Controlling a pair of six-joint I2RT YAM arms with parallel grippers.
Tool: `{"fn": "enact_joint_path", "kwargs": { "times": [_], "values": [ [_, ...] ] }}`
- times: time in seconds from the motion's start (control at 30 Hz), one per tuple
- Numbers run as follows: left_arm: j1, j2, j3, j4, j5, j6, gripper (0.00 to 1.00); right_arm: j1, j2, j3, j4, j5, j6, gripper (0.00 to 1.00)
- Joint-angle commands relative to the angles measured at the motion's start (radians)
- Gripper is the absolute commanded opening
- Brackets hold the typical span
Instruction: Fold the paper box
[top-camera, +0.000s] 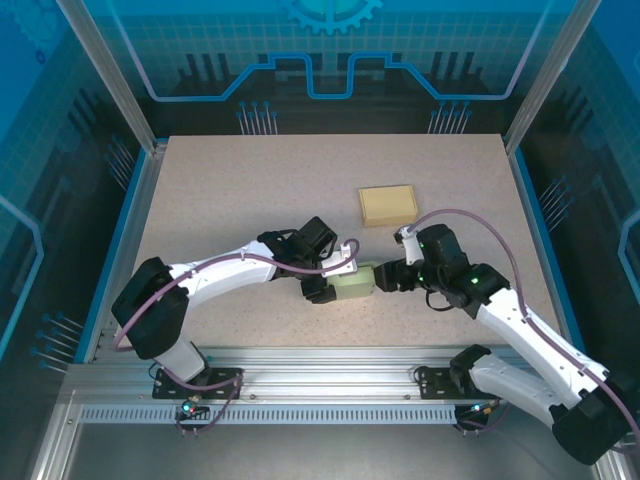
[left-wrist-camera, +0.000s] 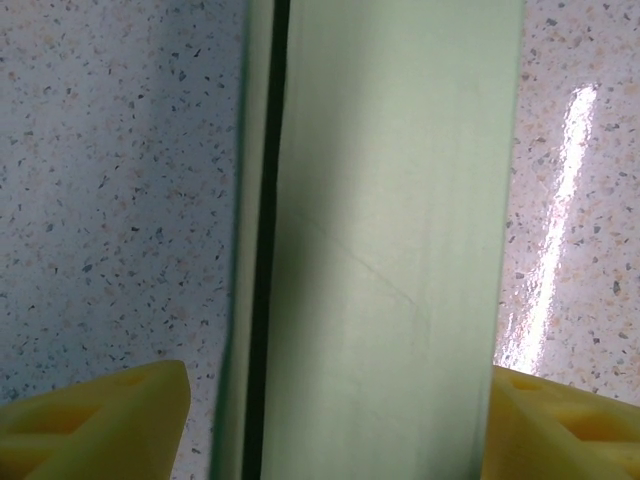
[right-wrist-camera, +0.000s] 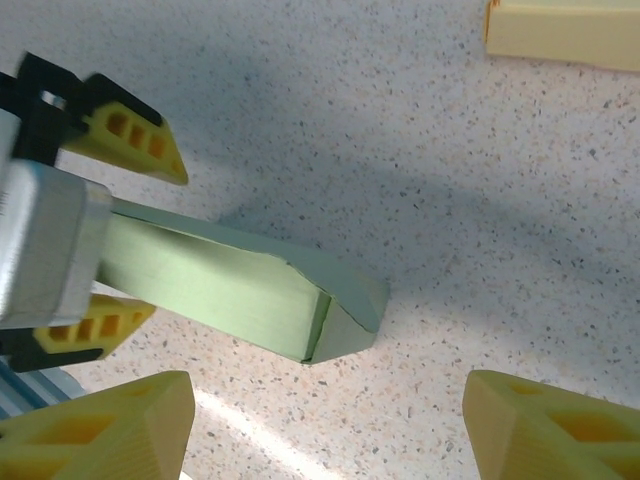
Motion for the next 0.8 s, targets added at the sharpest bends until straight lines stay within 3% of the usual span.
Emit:
{"fn": "enact_joint_path", "kwargs": {
  "times": [0.0, 0.23, 0.53, 0.77],
  "values": [
    [0.007, -0.031, 0.002, -0.008, -0.021, -0.013, 0.74, 0.017, 0.038, -0.017, 0.007, 0.026, -0.026, 0.72],
    [0.007, -0.039, -0.006, -0.008, -0.041, -0.012, 0.73, 0.025, 0.136, 0.004, 0.075, 0.015, -0.037, 0.68],
    [0.007, -0.047, -0.013, 0.003, -0.04, -0.012, 0.73, 0.028, 0.229, 0.053, 0.102, 0.043, -0.052, 0.53],
    [0.007, -0.043, -0.02, 0.003, -0.046, -0.015, 0.72, 0.028, 0.241, 0.073, 0.104, 0.035, -0.051, 0.51]
  ]
}}
